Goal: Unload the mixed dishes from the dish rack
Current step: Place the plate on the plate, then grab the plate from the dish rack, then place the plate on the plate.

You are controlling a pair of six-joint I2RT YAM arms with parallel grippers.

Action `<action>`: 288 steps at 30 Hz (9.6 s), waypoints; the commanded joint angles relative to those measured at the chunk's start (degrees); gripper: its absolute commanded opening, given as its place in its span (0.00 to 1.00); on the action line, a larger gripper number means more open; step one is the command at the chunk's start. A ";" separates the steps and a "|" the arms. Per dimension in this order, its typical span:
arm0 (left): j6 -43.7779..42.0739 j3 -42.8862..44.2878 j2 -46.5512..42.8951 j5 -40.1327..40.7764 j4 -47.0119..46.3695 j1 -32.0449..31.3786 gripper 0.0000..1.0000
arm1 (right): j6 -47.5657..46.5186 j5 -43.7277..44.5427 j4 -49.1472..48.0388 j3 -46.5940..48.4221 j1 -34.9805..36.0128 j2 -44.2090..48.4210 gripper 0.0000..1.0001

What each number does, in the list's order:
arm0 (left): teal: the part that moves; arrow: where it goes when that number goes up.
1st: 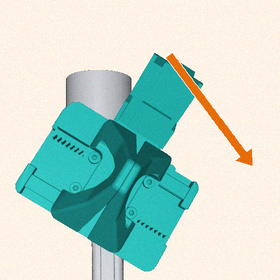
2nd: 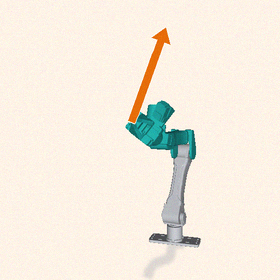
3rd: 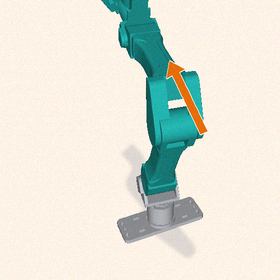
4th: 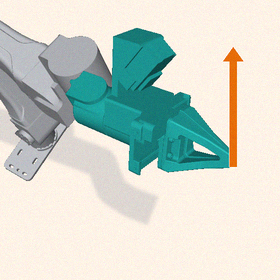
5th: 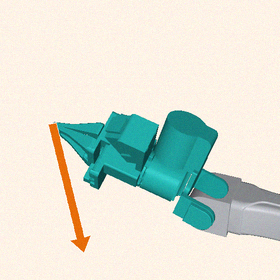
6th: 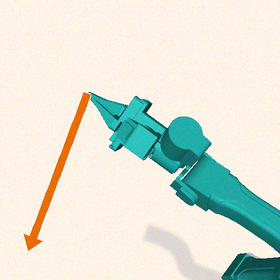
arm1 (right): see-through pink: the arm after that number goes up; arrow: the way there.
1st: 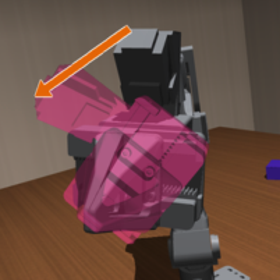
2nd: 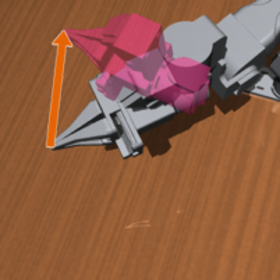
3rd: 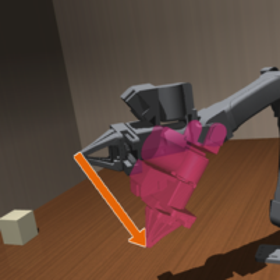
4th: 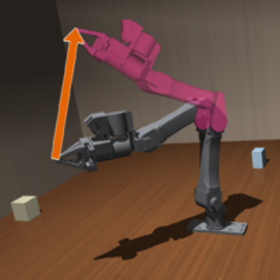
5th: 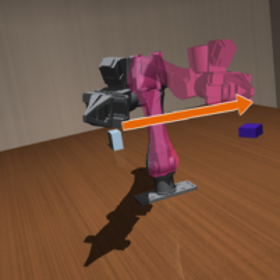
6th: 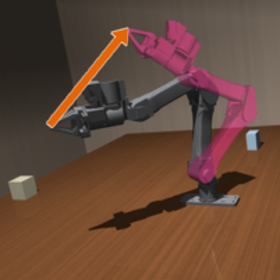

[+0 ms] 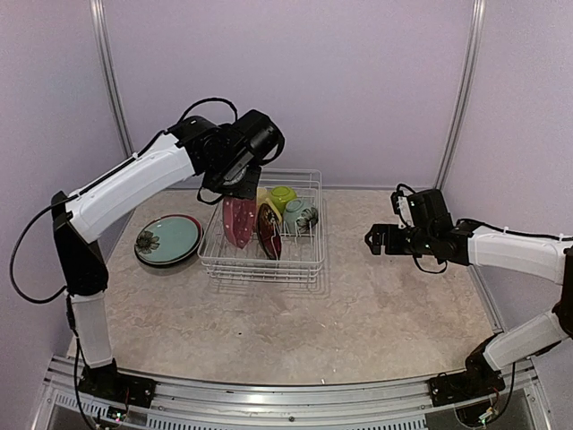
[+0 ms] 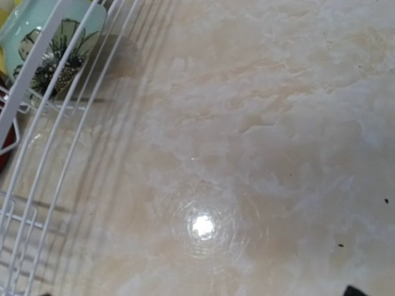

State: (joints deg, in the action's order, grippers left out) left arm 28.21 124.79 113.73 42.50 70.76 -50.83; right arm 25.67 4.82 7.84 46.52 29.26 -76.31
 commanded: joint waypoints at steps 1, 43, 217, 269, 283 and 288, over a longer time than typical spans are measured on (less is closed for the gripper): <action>-0.81 -5.34 -10.90 -5.13 -10.40 3.37 0.00 | 0.52 -0.30 -0.46 0.37 0.88 -0.85 1.00; 27.64 -73.02 -32.91 -73.12 -71.13 65.15 0.00 | 0.77 1.65 1.43 2.01 1.93 -1.88 1.00; 0.49 -1.80 14.86 -23.60 -14.40 6.44 0.11 | 2.62 3.96 -4.13 -4.93 2.16 3.62 1.00; 8.43 -39.38 -29.91 -44.20 -34.56 27.50 0.00 | 3.25 1.52 -5.17 -4.05 2.14 1.64 1.00; 25.36 -66.10 -41.76 -74.36 -51.21 59.76 0.00 | 3.53 0.79 -5.55 -3.48 2.14 0.22 1.00; 26.88 -68.65 -38.93 -74.56 -53.47 61.53 0.00 | 3.77 0.47 -5.64 -3.46 2.19 0.03 1.00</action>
State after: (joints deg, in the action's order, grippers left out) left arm 51.96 56.75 73.78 -26.72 25.04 10.11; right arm 28.88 5.98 3.05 41.65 30.65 -75.66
